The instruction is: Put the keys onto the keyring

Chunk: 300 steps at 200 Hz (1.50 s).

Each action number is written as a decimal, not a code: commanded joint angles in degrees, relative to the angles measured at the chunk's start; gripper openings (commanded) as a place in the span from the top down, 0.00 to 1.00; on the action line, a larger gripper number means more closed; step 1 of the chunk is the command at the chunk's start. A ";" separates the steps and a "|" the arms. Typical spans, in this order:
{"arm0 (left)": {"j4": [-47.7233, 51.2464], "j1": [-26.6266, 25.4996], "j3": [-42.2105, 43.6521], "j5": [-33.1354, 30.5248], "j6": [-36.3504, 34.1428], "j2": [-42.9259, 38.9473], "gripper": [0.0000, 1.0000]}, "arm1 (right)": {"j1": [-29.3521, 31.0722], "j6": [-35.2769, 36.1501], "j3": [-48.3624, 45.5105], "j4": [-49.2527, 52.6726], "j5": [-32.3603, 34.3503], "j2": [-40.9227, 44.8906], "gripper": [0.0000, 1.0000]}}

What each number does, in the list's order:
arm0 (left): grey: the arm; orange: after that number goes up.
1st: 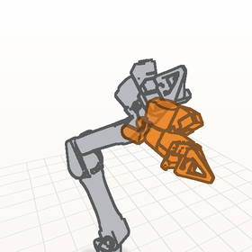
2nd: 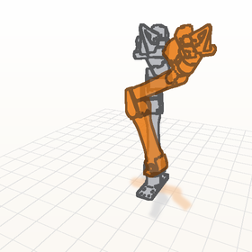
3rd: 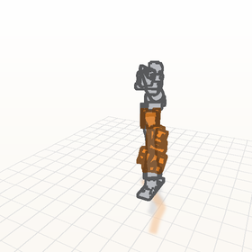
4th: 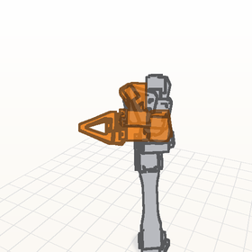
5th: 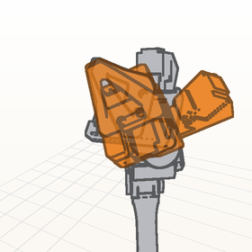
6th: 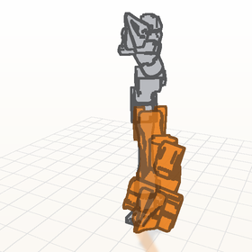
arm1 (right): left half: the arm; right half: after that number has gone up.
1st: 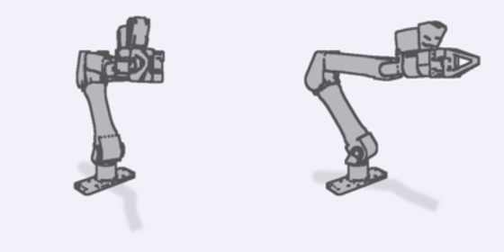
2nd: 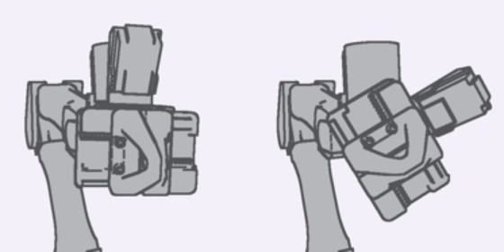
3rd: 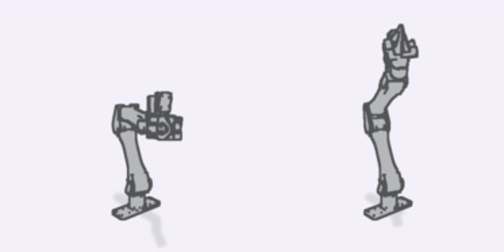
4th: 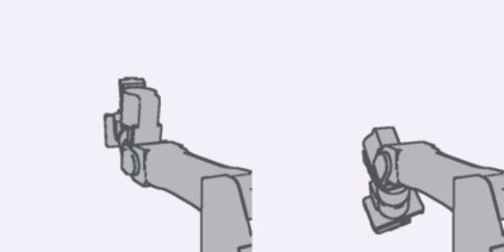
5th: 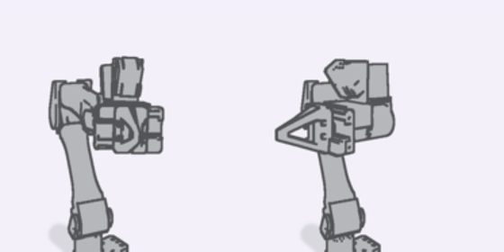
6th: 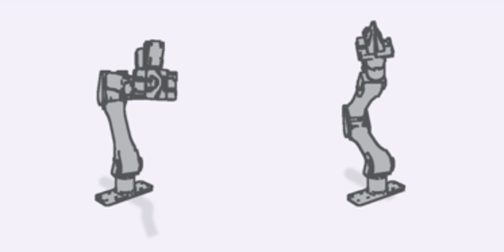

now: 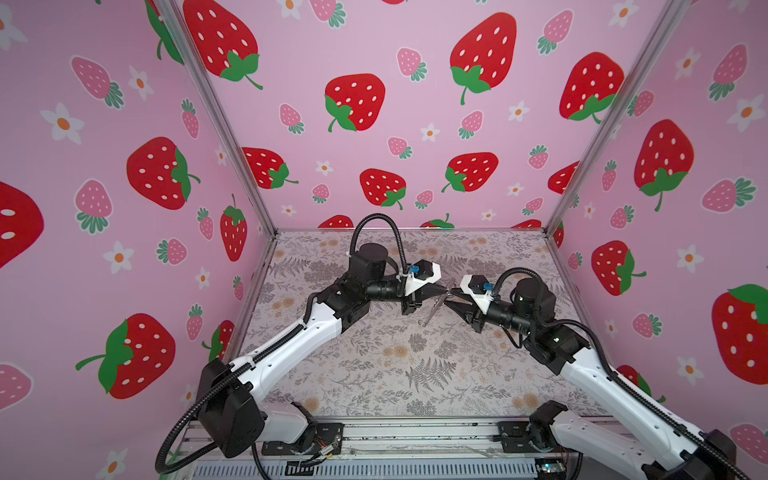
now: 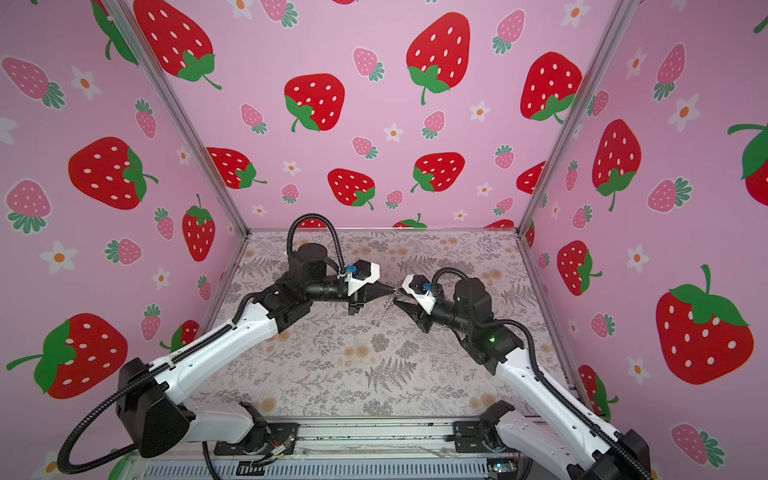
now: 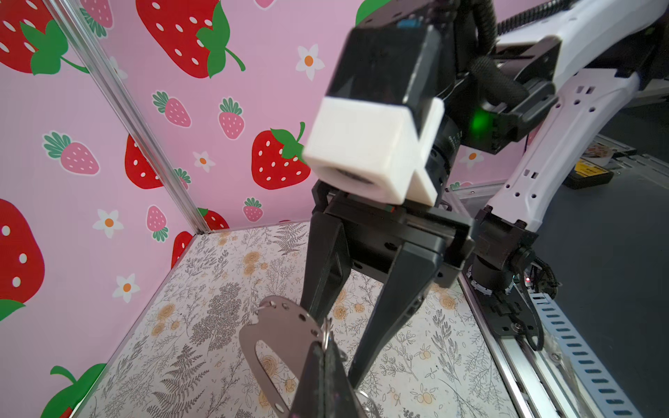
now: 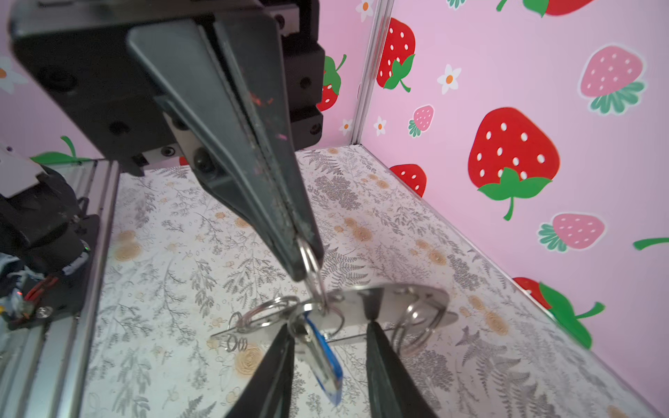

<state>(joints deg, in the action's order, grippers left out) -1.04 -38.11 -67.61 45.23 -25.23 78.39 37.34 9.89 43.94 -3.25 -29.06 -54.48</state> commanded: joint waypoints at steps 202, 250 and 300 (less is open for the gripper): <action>16.80 -3.53 -5.66 -10.56 -17.41 -1.32 1.00 | -0.43 4.61 7.95 10.63 -1.46 0.79 1.00; 17.74 -4.45 -6.39 -10.73 -18.36 -0.66 1.00 | -0.43 6.42 9.69 12.56 -2.40 -1.60 1.00; 17.04 -4.45 -6.04 -11.88 -17.23 -0.81 1.00 | -0.36 12.31 12.76 19.27 -1.19 -2.99 1.00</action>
<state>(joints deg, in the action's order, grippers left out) 15.33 -41.65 -71.42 31.83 -42.02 77.89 36.99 17.67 53.58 12.95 -30.17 -57.19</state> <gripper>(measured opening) 0.048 0.064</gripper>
